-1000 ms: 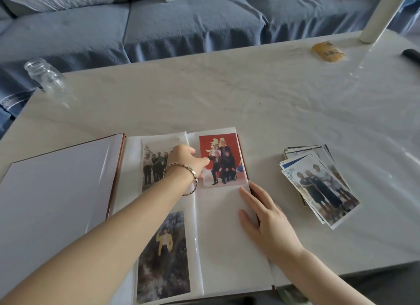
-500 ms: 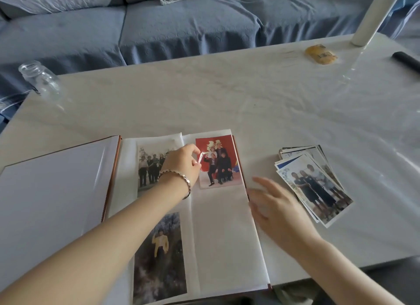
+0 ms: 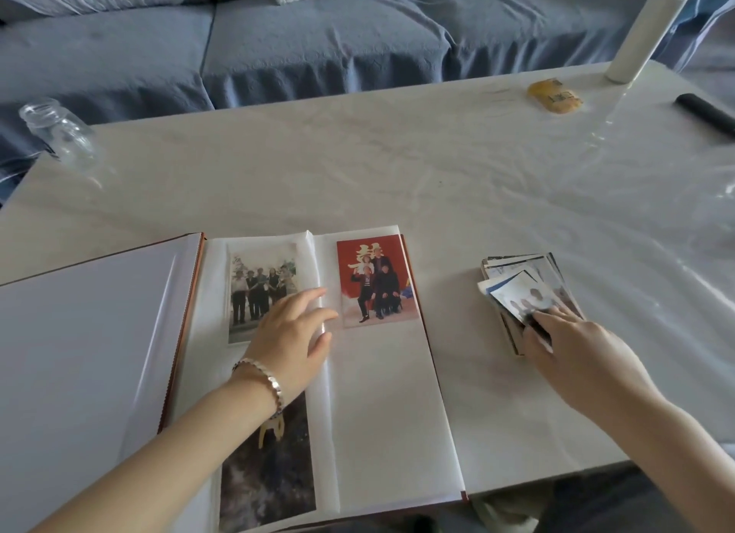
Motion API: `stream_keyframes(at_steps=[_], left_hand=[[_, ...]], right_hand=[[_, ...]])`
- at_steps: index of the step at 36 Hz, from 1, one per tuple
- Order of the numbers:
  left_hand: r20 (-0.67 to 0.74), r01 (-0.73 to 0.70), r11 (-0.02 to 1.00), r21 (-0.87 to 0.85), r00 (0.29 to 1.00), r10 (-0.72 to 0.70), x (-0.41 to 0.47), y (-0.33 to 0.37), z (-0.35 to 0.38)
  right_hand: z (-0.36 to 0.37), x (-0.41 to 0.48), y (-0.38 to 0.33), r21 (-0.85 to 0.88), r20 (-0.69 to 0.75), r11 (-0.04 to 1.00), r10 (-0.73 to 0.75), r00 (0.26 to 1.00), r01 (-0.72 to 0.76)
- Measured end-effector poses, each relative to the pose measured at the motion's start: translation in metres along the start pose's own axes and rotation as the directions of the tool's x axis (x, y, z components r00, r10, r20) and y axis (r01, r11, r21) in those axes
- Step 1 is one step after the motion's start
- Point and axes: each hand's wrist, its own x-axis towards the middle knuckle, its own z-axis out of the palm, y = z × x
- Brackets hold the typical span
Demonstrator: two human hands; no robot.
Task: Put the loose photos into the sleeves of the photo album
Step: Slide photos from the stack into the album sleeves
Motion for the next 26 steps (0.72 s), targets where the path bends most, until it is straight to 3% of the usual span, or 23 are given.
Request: stream_keyframes(at_steps=[4,6,8,11,13,15,19,22,24,26], left_hand=[[0.052,0.008,1.000,-0.026,0.999,-0.006,-0.006,-0.009,-0.005],[0.066,0.012,0.999,-0.033,0.998,-0.010,-0.007,-0.012,-0.007],[0.062,0.017,0.998,-0.062,0.998,-0.013,-0.009,-0.012,-0.007],[-0.012,0.028,0.985,-0.170,0.999,-0.031,-0.014,-0.007,-0.009],[-0.063,0.037,0.948,-0.317,0.996,-0.060,-0.018,0.004,-0.014],[-0.051,0.057,0.843,-0.536,0.994,-0.100,-0.023,0.017,-0.020],[0.097,0.109,0.565,-0.818,0.994,-0.052,-0.027,0.029,-0.018],[0.155,0.150,0.473,-0.868,0.988,-0.029,-0.029,0.038,-0.015],[0.155,0.192,0.380,-0.905,0.980,-0.125,-0.031,0.040,-0.014],[0.122,0.242,0.461,-0.854,0.953,-0.276,-0.031,0.034,-0.009]], right_hand=[[-0.009,0.001,-0.002,-0.036,0.047,0.998,0.052,0.998,-0.050],[-0.010,0.002,-0.003,-0.019,-0.013,0.998,0.067,0.998,-0.067],[-0.009,0.000,-0.006,0.045,-0.163,0.998,0.058,0.985,-0.051],[-0.007,-0.006,-0.022,0.113,-0.486,0.990,-0.024,0.874,0.090],[-0.005,-0.010,-0.043,0.106,-0.616,0.960,-0.142,0.775,0.260],[-0.003,-0.015,-0.069,0.088,-0.682,0.901,-0.256,0.686,0.424],[0.010,-0.023,-0.114,0.154,-0.652,0.787,-0.373,0.660,0.597],[0.018,-0.030,-0.137,0.191,-0.594,0.730,-0.447,0.669,0.657],[0.021,-0.033,-0.146,0.235,-0.537,0.711,-0.474,0.698,0.663],[0.022,-0.036,-0.149,0.301,-0.459,0.705,-0.484,0.745,0.643]])
